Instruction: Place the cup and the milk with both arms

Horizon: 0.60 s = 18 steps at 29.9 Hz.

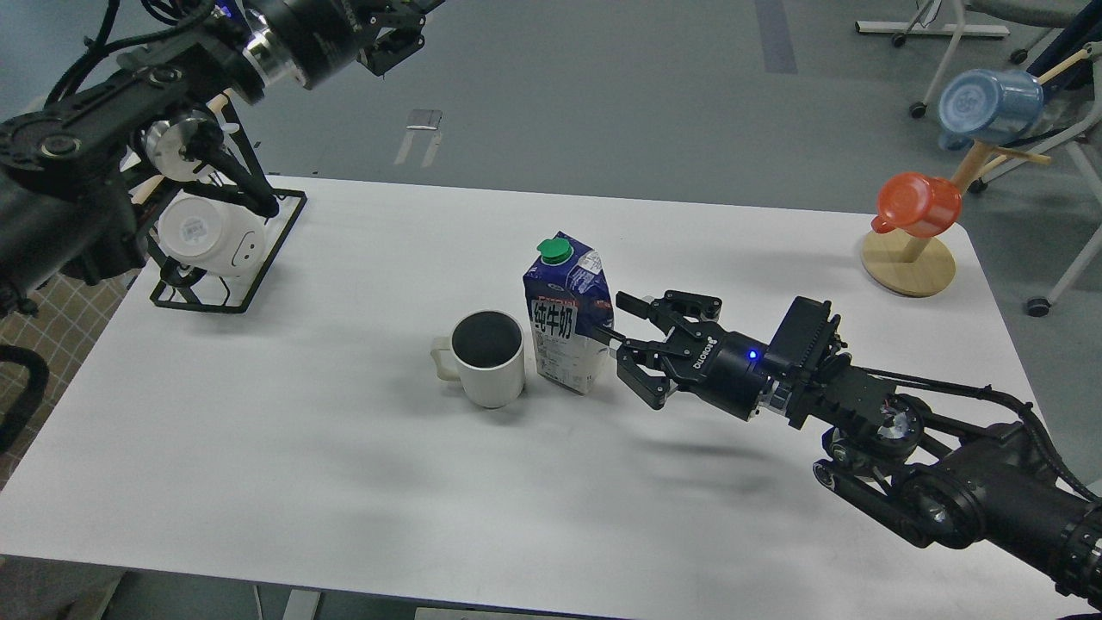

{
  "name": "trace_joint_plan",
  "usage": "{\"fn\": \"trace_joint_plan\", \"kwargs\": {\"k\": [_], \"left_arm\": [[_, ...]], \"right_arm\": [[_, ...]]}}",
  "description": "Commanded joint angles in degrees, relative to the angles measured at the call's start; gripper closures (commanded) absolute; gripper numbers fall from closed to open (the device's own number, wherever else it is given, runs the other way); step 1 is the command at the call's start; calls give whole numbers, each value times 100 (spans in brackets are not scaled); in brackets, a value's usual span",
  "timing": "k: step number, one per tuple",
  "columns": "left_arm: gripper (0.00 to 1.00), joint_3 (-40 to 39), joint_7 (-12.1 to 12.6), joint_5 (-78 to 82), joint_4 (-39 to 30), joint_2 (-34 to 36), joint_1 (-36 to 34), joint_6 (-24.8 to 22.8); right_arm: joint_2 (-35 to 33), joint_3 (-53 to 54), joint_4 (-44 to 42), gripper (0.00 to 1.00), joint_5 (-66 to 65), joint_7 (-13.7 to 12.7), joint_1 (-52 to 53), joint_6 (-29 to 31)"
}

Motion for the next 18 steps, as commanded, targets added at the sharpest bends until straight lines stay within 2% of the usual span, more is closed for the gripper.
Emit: {"fn": "trace_joint_plan", "kwargs": {"k": [1, 8, 12, 13, 18], "left_arm": [[10, -7, 0, 0, 0, 0, -4, 0], [10, -15, 0, 0, 0, 17, -4, 0], [10, -15, 0, 0, 0, 88, -4, 0], [10, -15, 0, 0, 0, 88, -4, 0], [10, -24, 9, 0, 0, 88, -4, 0]], "right_arm": [[-51, 0, 72, 41, 4, 0, -5, 0], [-683, 27, 783, 34, 30, 0, -67, 0], [-1770, 88, 1546, 31, 127, 0, -111, 0], [-1774, 88, 1548, 31, 127, 0, -111, 0], [-3160, 334, 2549, 30, 1819, 0, 143, 0]]}}
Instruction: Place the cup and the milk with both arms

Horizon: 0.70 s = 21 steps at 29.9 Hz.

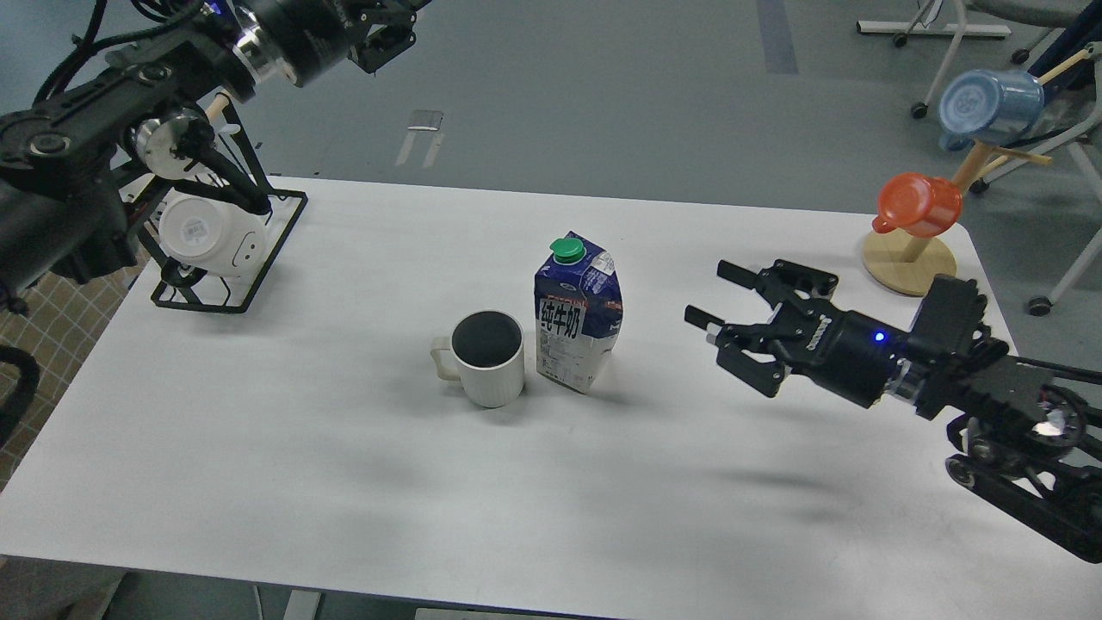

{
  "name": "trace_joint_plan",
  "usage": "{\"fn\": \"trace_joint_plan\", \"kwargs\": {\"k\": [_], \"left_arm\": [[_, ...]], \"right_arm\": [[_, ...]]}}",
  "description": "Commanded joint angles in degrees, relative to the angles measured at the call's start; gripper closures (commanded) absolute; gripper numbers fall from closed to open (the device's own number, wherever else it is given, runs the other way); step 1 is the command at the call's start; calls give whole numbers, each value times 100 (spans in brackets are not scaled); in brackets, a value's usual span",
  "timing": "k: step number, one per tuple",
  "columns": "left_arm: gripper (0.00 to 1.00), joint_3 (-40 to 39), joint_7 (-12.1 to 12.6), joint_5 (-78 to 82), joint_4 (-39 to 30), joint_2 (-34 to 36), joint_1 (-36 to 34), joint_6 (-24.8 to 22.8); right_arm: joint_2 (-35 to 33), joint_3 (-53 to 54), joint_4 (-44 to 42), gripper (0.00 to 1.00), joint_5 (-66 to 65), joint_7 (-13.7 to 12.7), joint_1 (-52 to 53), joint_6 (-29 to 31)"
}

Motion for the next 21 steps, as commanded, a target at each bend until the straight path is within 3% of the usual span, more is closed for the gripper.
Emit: {"fn": "trace_joint_plan", "kwargs": {"k": [1, 4, 5, 8, 9, 12, 15, 20, 21], "left_arm": [[10, -16, 9, -9, -1, -2, -1, -1], [10, -43, 70, -18, 8, -11, -1, -1], [10, -43, 105, -35, 8, -19, -10, -1], [10, -51, 149, -62, 35, -63, -19, -1], [10, -51, 158, -71, 96, -98, -19, -1], [0, -112, 141, -71, 332, -195, -27, -1], [0, -253, 132, -79, 517, -370, -19, -1], [0, -947, 141, -71, 1710, -1038, -19, -1], [0, -948, 141, -71, 1713, -1039, -19, -1]], "right_arm": [[-830, 206, 571, 30, 1289, -1, 309, 0], [-1059, 425, 554, 30, 2264, -1, 863, 0], [-1051, 530, 476, 30, 2798, -1, 1134, 257], [-972, 777, 54, 15, 3943, -1, 1619, 1119], [-737, 838, -269, 0, 4407, -1, 1881, 1504], [53, 883, -1384, 0, 5261, -1, 2566, 2349], [652, 892, -2150, 0, 5842, -1, 2867, 2755], [2399, 900, -4547, 0, 7652, -1, 3456, 3984], [2403, 901, -4552, 0, 7654, -1, 3457, 3986]]}}
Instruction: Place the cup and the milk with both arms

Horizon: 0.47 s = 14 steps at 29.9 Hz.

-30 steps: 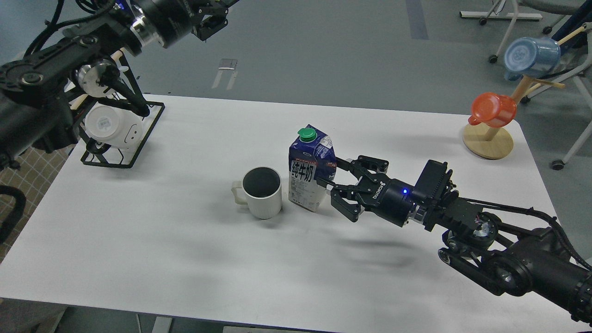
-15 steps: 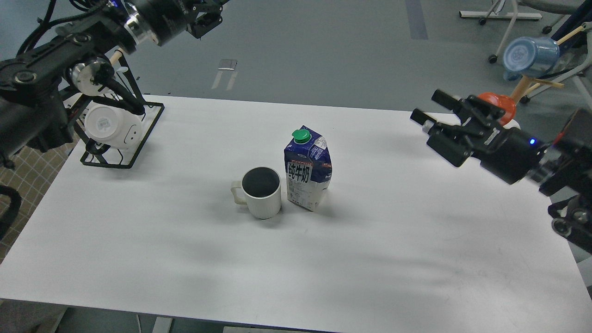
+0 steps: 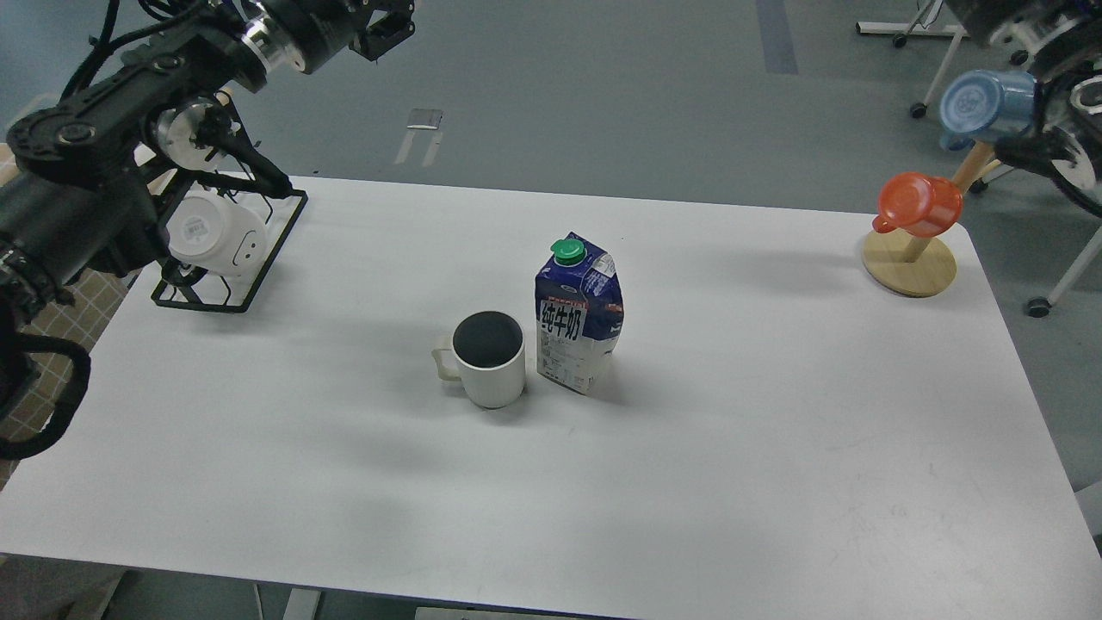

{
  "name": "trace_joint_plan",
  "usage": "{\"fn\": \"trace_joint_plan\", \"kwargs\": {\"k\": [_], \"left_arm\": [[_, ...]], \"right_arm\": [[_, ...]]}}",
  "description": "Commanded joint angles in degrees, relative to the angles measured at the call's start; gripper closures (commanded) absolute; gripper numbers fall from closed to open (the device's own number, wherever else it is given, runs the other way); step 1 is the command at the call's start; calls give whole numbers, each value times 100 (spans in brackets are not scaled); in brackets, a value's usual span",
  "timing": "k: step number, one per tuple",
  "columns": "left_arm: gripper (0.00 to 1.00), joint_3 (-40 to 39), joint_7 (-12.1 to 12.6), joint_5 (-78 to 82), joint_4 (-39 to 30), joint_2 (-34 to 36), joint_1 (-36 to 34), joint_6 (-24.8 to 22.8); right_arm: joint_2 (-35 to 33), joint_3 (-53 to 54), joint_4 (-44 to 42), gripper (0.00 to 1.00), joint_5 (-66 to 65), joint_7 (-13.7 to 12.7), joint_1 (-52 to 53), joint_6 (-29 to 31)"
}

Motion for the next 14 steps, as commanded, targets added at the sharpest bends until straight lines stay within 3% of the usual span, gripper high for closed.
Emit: {"fn": "trace_joint_plan", "kwargs": {"k": [1, 5, 14], "left_arm": [[0, -192, -2, 7, 685, -385, 8, -2], [0, -210, -10, -11, 1179, -816, 43, -2], [0, -316, 7, -248, 1179, -1010, 386, -2]], "right_arm": [[1023, 46, -1329, 0, 853, 1, 224, 648], [1922, 686, -2203, 0, 1401, 1, 225, 931], [2099, 793, -2116, 0, 1401, 1, -4, 914]]}}
